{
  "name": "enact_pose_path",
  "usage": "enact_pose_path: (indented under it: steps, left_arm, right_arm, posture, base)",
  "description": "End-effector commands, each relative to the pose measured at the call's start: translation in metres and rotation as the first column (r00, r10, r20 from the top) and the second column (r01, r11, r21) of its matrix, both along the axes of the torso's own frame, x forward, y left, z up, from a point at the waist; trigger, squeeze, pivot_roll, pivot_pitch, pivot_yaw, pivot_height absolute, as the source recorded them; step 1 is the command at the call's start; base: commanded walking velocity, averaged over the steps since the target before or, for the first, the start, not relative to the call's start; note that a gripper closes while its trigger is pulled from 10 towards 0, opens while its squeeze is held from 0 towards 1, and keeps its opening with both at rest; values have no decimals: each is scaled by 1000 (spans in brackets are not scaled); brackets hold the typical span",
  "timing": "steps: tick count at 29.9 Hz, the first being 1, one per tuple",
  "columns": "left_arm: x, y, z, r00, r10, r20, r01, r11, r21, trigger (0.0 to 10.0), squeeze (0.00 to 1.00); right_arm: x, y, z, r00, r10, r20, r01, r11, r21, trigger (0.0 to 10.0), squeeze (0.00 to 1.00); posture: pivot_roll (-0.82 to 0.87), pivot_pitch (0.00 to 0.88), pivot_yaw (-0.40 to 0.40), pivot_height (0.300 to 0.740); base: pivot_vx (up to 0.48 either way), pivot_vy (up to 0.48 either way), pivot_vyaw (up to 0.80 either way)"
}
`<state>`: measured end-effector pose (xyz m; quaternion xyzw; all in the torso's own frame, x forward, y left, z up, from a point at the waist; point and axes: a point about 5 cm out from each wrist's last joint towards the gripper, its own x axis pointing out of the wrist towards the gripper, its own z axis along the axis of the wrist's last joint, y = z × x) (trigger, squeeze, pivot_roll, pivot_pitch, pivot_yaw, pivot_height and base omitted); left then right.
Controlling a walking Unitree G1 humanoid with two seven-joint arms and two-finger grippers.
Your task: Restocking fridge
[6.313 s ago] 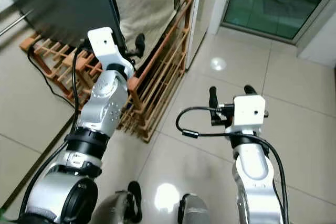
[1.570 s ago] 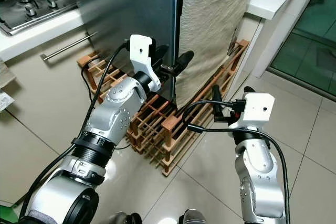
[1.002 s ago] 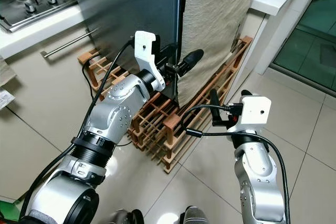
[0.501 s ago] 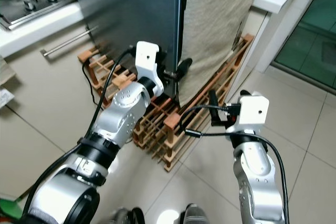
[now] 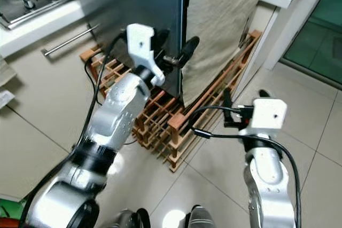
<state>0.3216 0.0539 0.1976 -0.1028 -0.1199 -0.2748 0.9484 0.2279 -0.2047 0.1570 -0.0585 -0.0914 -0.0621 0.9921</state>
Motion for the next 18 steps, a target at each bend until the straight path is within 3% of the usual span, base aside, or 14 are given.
enact_pose_path:
  steps: [1, 3, 4, 7, 11, 13, 15, 18]
  left_arm:
    - [-2, 9, 9, 999, 30, 18, -30, 999, -13, 10000, 0]
    - [-5, 18, 7, 998, 60, 1, -60, 998, -33, 10000, 0]
    - [-9, 29, 5, 992, 127, 7, -126, 991, -37, 10000, 0]
    - [-9, 32, 2, 985, 171, 6, -170, 985, -36, 10000, 0]
    - [-2, 26, -2, 982, 189, -12, -189, 982, 3, 10000, 0]
    - [11, 18, -7, 982, 183, -35, -181, 982, 49, 10000, 0]
    - [15, 14, -8, 983, 176, -54, -173, 983, 57, 10000, 0]
    - [23, 5, -16, 980, 180, -82, -168, 976, 137, 10000, 0]
  right_arm:
    - [-3, 1, 2, 1000, -6, 9, 6, 1000, -7, 10000, 208]
    - [-4, 0, -1, 1000, -9, -4, 9, 1000, -1, 10000, 212]
    - [0, -2, -8, 1000, -13, -27, 13, 1000, 16, 10000, 212]
    - [7, -3, -9, 1000, -7, -30, 8, 1000, 26, 10000, 212]
    - [25, 3, -3, 1000, 29, -8, -29, 999, 15, 10000, 212]
    - [34, 6, 1, 999, 42, 9, -42, 999, 5, 10000, 212]
    - [37, 6, 2, 999, 43, 13, -44, 999, 4, 10000, 212]
    - [41, 9, 2, 998, 53, 20, -53, 999, -6, 10000, 212]
  posture:
    - [-255, 137, 77, 740]
    - [-243, 125, 71, 740]
    - [-223, 107, 61, 740]
    - [-217, 98, 54, 740]
    - [-208, 71, 37, 740]
    - [-208, 63, 37, 740]
    - [-209, 62, 37, 740]
    - [-214, 58, 43, 740]
  base:
    - [0, 0, 0]
    - [0, 0, 0]
    - [0, 0, 0]
    - [0, 0, 0]
    - [0, -478, 0]
    - [0, -467, 0]
    - [0, -461, 0]
    - [82, -286, 0]
